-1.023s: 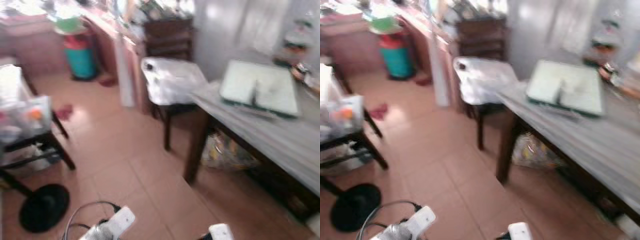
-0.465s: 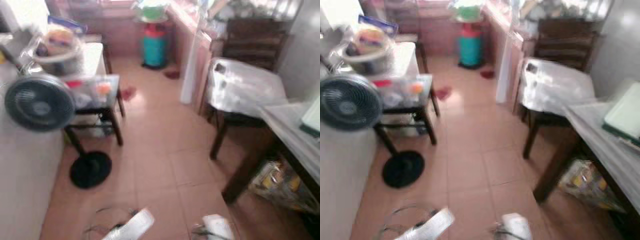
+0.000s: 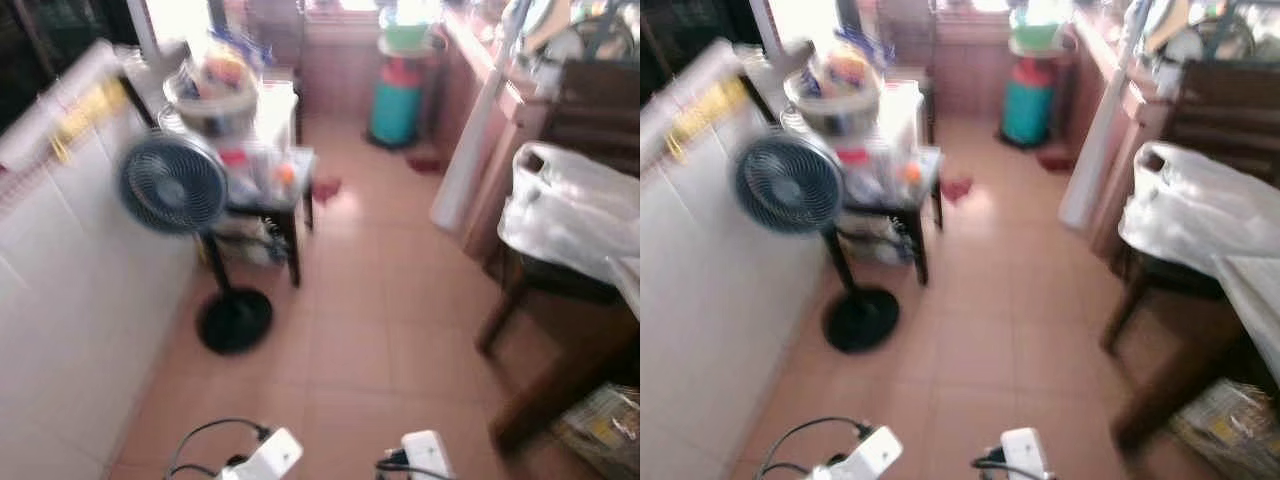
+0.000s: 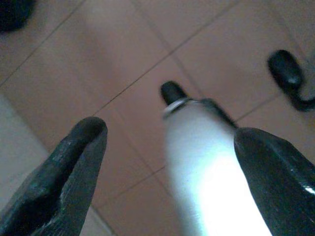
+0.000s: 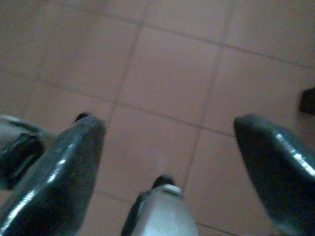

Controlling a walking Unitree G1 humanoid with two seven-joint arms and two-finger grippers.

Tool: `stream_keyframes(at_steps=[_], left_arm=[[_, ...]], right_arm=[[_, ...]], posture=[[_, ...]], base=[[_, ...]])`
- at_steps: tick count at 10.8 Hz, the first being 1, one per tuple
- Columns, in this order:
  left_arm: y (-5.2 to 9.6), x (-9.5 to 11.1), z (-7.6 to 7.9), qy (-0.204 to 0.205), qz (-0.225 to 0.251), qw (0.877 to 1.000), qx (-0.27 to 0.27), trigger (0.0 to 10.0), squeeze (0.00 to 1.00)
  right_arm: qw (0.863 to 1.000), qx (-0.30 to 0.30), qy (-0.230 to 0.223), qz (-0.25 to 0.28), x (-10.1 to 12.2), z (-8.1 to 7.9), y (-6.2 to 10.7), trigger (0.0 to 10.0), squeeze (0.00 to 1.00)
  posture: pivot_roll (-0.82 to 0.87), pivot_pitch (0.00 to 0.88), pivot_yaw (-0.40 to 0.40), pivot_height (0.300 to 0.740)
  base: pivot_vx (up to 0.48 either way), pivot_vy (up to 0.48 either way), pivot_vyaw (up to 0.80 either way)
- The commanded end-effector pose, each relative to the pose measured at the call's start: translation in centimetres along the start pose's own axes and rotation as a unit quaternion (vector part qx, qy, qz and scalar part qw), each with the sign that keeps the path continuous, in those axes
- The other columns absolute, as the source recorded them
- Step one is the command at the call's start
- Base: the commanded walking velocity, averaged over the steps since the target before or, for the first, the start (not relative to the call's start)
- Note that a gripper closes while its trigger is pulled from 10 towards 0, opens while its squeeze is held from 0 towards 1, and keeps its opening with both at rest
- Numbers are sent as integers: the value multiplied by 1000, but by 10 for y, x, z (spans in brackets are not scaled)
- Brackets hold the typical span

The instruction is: Setting the table

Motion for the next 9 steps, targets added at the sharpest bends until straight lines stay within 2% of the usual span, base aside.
stream_keyframes(at_steps=[1,5,9], left_arm=[[0,-7,4,14,-11,1000,-4,10000,0],[-1,-8,9,27,-9,1000,-8,10000,0],[0,-9,9,21,-8,1000,-13,10000,0]], right_arm=[[1000,-12,0,-12,-8,10,3,10000,0],[999,-15,5,-29,-15,9,4,10000,0],[998,-17,25,-50,-28,12,8,10000,0]], posture=[[81,1,-9,740],[96,10,-24,740],[89,10,-19,740]], base=[[0,0,0],[0,0,0],[0,408,0]])
Point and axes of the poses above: a point about 5 cm out from each wrist's last joint towards the gripper, its own y axis pointing back from the gripper into the wrist, its own x axis along the axis of the wrist's last joint, z = x × y, the point moved 4 cm from there along -y, pointing out of the wrist towards the gripper, and after that the axes turned 9 degrees about -y, right-handed, at the moved point
